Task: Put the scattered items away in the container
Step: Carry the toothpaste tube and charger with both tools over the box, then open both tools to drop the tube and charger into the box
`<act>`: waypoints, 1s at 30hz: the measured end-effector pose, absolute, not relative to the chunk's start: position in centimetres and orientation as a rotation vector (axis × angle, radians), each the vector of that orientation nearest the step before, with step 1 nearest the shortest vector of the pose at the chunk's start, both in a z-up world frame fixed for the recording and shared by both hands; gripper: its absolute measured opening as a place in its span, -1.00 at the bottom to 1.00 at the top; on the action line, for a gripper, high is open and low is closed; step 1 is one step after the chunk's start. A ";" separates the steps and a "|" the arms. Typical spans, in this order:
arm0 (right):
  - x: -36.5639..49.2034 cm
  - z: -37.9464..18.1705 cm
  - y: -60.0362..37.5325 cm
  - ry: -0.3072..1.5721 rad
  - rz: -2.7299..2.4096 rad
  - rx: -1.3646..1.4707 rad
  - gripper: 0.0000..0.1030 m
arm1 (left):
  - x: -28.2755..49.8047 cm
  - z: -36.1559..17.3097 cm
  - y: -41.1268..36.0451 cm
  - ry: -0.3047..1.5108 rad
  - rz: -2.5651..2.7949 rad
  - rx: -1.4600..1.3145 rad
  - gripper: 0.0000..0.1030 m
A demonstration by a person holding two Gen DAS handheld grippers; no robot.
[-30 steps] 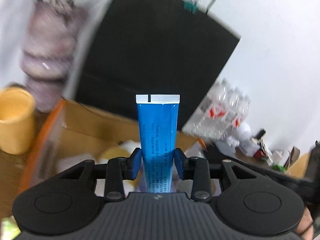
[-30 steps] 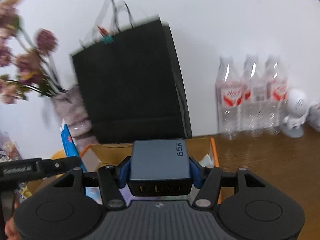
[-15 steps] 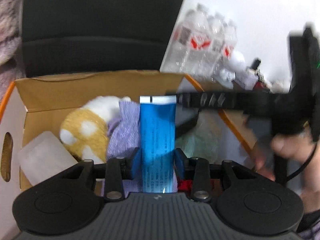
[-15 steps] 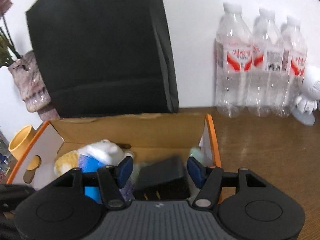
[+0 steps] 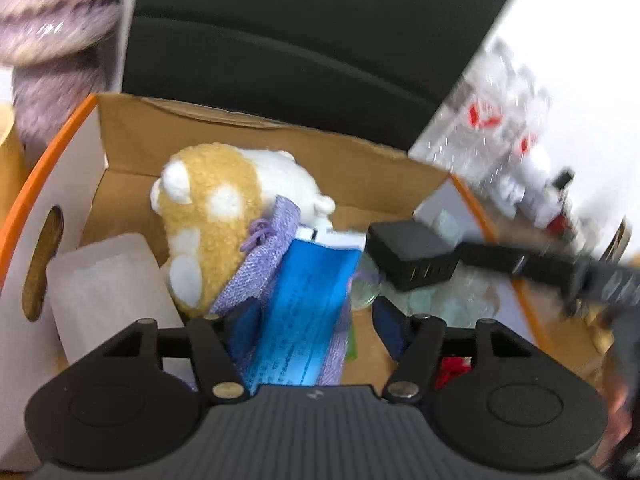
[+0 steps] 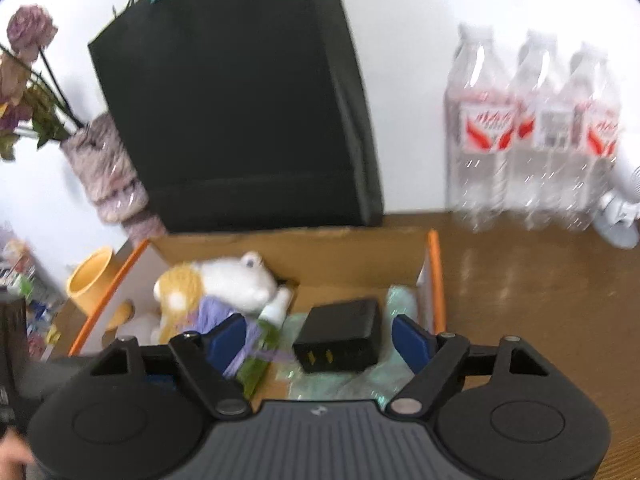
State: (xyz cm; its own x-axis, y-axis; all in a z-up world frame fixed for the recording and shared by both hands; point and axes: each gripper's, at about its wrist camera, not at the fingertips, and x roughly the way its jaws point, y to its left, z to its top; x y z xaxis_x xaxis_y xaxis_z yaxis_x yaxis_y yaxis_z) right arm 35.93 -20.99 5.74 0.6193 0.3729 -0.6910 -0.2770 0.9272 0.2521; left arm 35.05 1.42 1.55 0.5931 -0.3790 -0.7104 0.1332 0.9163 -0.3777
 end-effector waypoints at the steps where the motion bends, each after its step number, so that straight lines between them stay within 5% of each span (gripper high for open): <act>1: 36.0 5.5 -20.7 0.840 0.376 0.115 0.42 | 35.0 1.6 1.6 0.890 -0.311 -0.314 0.39; 3: 36.3 4.6 -20.0 0.864 0.402 0.112 0.38 | 35.1 1.7 1.1 0.898 -0.312 -0.268 0.19; 15: 37.5 2.7 -20.6 0.847 0.615 0.374 0.27 | 32.4 4.4 1.4 0.829 -0.205 0.002 -0.02; 19: 36.9 3.3 -19.4 0.869 0.466 0.197 0.27 | 32.0 4.3 1.0 0.835 -0.218 0.063 -0.03; 21: 36.5 3.6 -18.7 0.880 0.380 0.074 0.48 | 32.1 3.7 0.5 0.855 -0.250 0.079 -0.04; 30: 36.1 2.7 -16.2 0.961 0.346 -0.071 0.63 | 33.1 1.7 0.2 0.903 -0.205 0.120 -0.14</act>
State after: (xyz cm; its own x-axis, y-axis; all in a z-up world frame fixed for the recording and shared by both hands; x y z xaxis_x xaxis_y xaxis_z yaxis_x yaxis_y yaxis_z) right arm 36.11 -16.15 2.75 0.5223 0.2576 -0.8129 -0.3203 0.9428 0.0929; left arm 33.05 0.16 1.68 0.6018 -0.1259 -0.7886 0.2268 0.9738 0.0176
